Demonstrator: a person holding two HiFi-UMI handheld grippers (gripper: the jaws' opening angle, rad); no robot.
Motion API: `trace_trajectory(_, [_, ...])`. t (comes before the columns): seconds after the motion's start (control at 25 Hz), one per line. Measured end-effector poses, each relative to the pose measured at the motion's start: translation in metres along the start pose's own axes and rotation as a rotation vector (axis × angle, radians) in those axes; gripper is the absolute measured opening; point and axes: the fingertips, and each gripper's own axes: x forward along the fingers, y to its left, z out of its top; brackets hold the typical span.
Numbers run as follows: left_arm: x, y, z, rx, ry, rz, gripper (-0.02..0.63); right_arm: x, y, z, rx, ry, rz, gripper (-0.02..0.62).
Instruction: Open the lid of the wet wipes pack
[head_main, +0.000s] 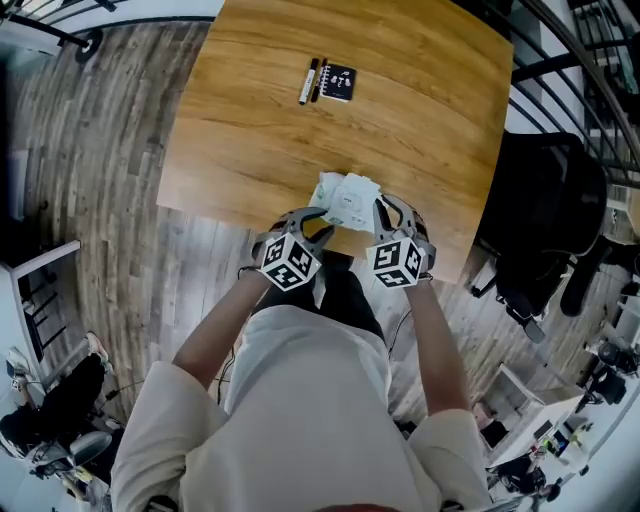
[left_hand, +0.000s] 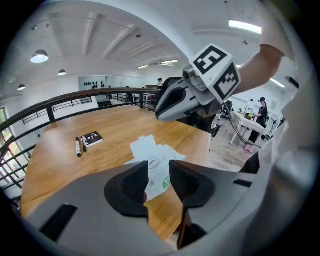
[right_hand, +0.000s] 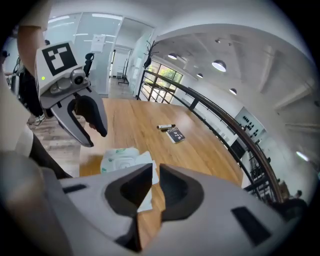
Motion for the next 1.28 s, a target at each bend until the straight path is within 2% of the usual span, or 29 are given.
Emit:
trace_trajectory(0.28, [-0.048, -0.006, 0.036, -0.097, -0.082, 0.066, 0.097, -0.076, -0.001, 0.011, 0.132, -0.077, -0.031, 0.032])
trace_trajectory(0.48, [-0.082, -0.023, 0.066, -0.134, -0.155, 0.102, 0.071, -0.128, -0.005, 0.015, 0.232, -0.132, -0.023, 0.032])
trace_trajectory(0.88, [-0.132, -0.072, 0.120, -0.160, -0.245, 0.228, 0.040, -0.207, -0.001, 0.011, 0.265, -0.286, 0.032, 0.031])
trace_trajectory(1.28, [-0.180, -0.130, 0.132, -0.222, -0.326, 0.377, -0.005, -0.276, 0.022, -0.002, 0.257, -0.415, 0.070, 0.005])
